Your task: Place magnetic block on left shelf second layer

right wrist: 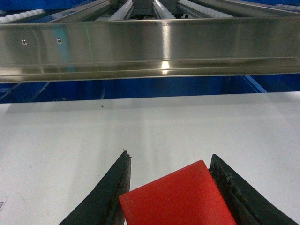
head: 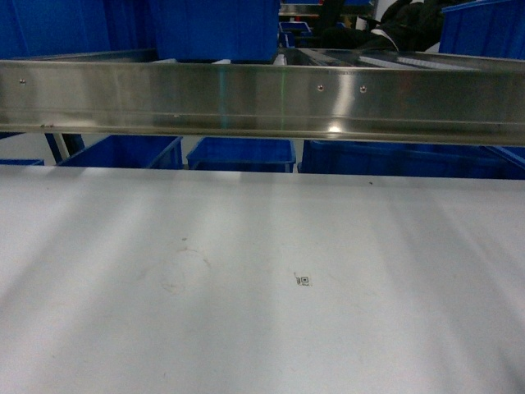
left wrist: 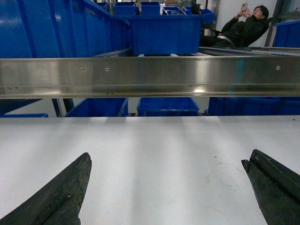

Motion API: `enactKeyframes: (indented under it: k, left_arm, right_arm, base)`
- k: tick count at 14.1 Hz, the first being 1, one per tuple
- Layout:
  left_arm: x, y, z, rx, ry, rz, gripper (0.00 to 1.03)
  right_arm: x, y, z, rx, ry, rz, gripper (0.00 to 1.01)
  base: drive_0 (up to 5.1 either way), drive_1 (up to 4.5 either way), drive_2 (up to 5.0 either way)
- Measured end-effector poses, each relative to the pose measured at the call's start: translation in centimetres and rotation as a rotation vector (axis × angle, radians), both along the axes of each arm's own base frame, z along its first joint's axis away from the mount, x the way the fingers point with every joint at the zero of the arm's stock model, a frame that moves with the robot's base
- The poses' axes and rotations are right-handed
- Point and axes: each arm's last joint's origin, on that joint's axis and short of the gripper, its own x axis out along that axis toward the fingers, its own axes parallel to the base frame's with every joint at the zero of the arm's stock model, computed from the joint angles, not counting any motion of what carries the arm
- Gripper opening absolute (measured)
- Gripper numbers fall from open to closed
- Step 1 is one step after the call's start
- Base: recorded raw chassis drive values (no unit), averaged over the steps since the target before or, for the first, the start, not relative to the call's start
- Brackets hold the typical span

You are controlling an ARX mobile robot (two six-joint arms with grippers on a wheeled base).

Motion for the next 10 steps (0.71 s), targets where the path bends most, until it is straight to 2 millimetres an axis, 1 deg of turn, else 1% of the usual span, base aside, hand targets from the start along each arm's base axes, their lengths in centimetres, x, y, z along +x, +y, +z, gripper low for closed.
enactKeyframes:
  k: [4,10]
  left_arm:
    - [0.00,0.00,0.00,0.000,0.000,0.000,0.98]
    - [0.00,0.01,0.01,0.000,-0.001,0.000,0.98]
  right_arm:
    - [0.00,0.00,0.00,0.000,0.000,0.000,0.43]
    - [-0.03,-0.02,-0.05,-0.003,0.002,-0.005,0.43]
  base:
    - [0.0,0.00,0.0]
    - [-4.7,2.71,2.7]
